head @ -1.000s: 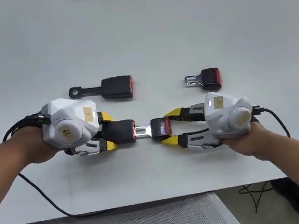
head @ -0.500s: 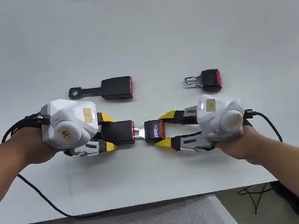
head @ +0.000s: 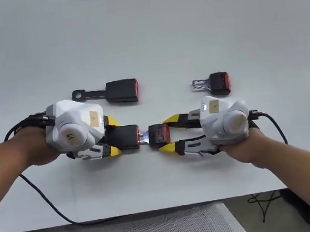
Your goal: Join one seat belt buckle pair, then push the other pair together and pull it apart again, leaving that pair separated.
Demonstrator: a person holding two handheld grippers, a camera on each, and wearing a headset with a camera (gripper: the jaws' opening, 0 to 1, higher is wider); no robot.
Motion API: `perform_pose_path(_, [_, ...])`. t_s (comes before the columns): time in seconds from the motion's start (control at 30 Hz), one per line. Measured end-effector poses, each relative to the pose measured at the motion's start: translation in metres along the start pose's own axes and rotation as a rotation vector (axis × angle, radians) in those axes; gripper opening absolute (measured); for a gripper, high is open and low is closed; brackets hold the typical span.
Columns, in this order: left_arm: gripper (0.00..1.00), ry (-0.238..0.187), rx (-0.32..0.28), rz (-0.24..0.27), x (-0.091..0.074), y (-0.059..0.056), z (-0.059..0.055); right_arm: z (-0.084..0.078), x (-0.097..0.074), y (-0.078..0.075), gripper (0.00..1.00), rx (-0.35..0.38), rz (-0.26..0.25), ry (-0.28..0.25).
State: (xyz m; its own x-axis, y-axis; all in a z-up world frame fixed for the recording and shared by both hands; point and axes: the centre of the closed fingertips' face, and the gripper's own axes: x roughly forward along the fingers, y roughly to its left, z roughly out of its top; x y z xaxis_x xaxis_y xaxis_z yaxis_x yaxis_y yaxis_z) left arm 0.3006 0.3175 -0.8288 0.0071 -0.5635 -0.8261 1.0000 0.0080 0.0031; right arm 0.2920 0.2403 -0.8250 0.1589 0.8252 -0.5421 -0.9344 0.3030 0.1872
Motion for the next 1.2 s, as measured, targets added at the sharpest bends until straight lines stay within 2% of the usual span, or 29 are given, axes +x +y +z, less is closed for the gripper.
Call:
perform_pose_path(0.2, [0.34,0.0,0.0,-0.001,0.0,0.0,0.0,0.006,0.007,-0.001,0.35,0.041,-0.02,-0.015])
perform_pose_path(0.3, [0.34,0.003,0.0,-0.002,0.0,0.001,0.0,0.009,0.011,0.0,0.35,0.039,-0.021,-0.009])
perform_pose_path(0.5, [0.34,0.005,-0.002,-0.003,0.0,0.0,0.0,0.008,0.01,0.001,0.35,0.041,-0.024,-0.006])
perform_pose_path(0.73, [0.34,0.008,-0.003,-0.003,0.0,0.0,0.0,0.009,0.014,0.005,0.35,0.054,-0.049,-0.002])
perform_pose_path(0.8, [0.34,0.009,-0.002,-0.006,-0.001,-0.002,-0.001,0.012,0.014,0.004,0.35,0.043,-0.048,-0.015])
perform_pose_path(1.2, [0.34,0.007,-0.003,-0.005,-0.004,-0.005,0.004,0.011,0.013,0.003,0.35,0.015,-0.05,-0.004])
